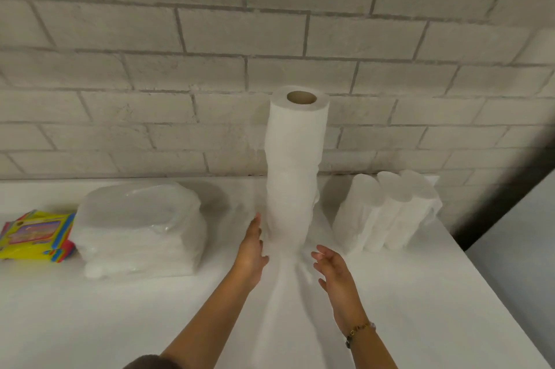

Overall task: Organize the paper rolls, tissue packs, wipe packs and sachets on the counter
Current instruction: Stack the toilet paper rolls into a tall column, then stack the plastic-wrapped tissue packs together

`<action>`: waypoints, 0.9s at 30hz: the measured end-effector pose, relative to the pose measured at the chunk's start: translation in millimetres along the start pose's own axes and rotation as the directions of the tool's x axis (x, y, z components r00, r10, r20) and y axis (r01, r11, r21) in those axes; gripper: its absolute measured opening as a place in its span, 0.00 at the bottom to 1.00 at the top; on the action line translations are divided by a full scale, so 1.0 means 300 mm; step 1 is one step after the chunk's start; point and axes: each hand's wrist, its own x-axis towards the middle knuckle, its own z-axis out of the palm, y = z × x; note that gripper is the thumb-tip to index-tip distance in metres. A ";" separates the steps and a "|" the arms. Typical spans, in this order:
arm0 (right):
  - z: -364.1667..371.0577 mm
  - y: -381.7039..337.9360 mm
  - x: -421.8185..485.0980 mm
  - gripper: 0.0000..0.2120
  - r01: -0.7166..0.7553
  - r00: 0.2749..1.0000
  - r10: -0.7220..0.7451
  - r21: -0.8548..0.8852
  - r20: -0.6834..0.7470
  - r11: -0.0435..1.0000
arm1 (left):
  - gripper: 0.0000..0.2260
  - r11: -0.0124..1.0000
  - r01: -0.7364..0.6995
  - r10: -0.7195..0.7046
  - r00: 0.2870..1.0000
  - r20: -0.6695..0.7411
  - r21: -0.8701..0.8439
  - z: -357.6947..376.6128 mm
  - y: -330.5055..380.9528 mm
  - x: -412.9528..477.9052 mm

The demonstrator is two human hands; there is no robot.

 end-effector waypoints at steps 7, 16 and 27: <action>0.230 0.054 -0.088 0.09 -0.018 0.986 0.034 -0.096 0.161 0.995 | 0.15 0.971 0.007 0.001 0.999 -0.034 0.240 -0.345 -0.053 -0.183; 0.608 0.070 -0.198 0.10 -0.042 0.972 0.062 -0.088 0.229 0.995 | 0.15 0.981 0.109 -0.069 0.970 -0.233 0.163 -0.874 -0.023 -0.291; 0.917 -0.016 -0.258 0.42 -0.033 0.999 0.032 0.099 0.009 0.995 | 0.26 0.967 -0.079 0.128 0.973 -0.194 0.241 -1.200 0.174 -0.228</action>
